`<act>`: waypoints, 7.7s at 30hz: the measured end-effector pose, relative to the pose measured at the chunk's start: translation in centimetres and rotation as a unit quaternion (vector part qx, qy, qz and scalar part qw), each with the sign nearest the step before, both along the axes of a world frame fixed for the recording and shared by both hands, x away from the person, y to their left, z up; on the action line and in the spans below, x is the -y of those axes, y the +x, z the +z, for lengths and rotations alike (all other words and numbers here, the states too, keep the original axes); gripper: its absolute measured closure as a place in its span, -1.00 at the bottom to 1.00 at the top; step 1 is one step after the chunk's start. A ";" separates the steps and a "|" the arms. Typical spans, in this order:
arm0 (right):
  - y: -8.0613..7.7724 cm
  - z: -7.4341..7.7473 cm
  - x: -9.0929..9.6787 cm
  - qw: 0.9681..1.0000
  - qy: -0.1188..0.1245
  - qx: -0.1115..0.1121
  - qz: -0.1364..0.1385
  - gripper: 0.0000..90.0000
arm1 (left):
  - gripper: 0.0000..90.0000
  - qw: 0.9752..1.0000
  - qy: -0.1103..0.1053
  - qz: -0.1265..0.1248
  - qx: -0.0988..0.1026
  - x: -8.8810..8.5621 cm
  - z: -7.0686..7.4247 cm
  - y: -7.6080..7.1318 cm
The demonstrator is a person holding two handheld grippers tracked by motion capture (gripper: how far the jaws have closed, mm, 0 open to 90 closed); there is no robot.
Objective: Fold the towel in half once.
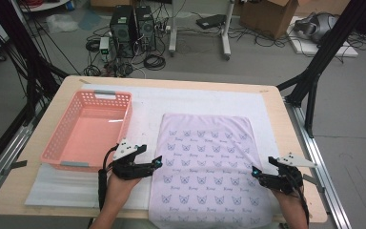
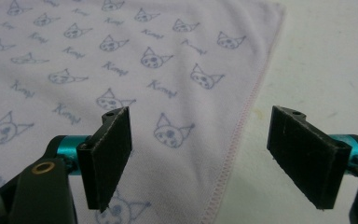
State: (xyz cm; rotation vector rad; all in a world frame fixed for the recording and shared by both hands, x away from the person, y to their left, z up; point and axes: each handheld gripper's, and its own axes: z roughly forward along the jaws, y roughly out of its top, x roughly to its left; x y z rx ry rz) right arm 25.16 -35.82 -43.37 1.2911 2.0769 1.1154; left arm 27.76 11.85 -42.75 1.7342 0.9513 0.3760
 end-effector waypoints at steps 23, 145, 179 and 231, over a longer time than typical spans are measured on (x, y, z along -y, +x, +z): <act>3.4 -0.5 1.5 0.998 0.037 -0.052 0.003 -0.35 | -0.08 0.999 0.024 0.030 -0.038 3.0 -0.9 6.6; 3.3 1.2 1.0 0.996 0.043 -0.076 -0.018 0.35 | 0.00 0.998 0.027 0.030 -0.051 1.3 -1.0 4.0; -4.6 2.1 1.4 0.998 0.056 -0.017 0.007 0.96 | 0.84 1.000 -0.015 0.002 0.007 -0.1 -0.2 -5.7; 4.0 -0.9 -6.2 0.993 -0.115 -0.014 -0.006 0.48 | 0.01 1.000 0.021 -0.010 0.010 -0.3 -1.2 -1.2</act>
